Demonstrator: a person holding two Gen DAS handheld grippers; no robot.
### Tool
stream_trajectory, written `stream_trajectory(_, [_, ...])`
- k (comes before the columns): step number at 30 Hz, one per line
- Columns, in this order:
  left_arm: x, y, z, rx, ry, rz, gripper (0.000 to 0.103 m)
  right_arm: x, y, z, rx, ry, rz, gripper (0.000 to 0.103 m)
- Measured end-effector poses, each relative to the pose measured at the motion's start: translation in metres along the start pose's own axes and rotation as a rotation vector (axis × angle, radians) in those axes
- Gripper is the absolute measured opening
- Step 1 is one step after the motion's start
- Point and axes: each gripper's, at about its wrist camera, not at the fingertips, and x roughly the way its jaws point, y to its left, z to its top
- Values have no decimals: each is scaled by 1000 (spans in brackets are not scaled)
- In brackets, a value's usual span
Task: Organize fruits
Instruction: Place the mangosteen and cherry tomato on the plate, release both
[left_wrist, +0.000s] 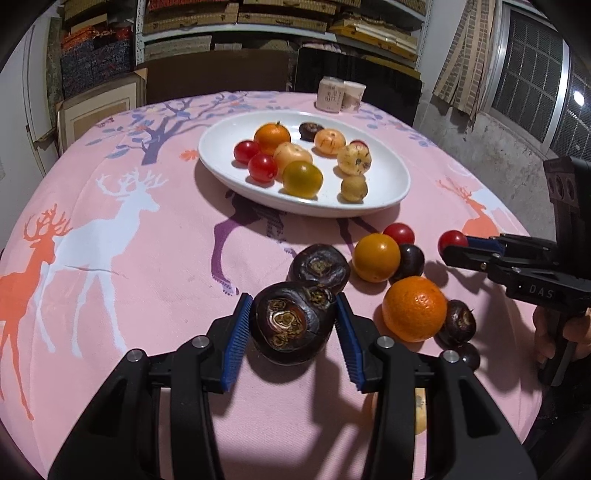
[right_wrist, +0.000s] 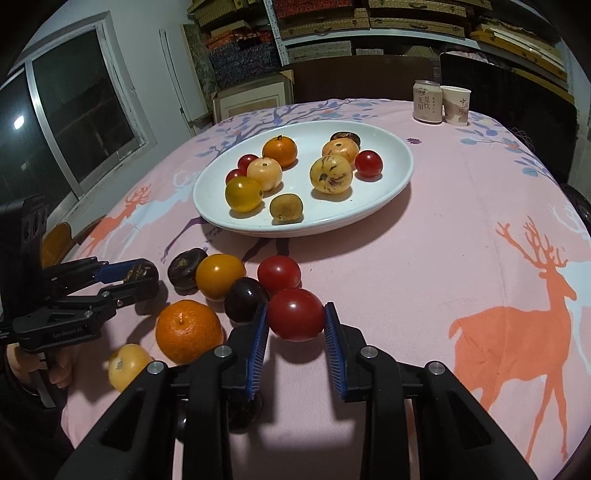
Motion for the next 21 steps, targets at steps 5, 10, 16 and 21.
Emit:
stream_trajectory(5, [-12,-12,5,43,-32,0,44,-21,-7,6,9,-28,1,30])
stream_trajectory(10, [-20,-29,37,96,-78,-7,44,-37,-14,36,-21,-74,-29,30])
stream_trajectory(16, [7,-39,114,88,-79,-51,44,-31,-18,75,-65,-117,-39,30])
stream_trajectory(21, [72,-39,162,80,-2,-8,44,14,-22,94,-79,-88,-55,30])
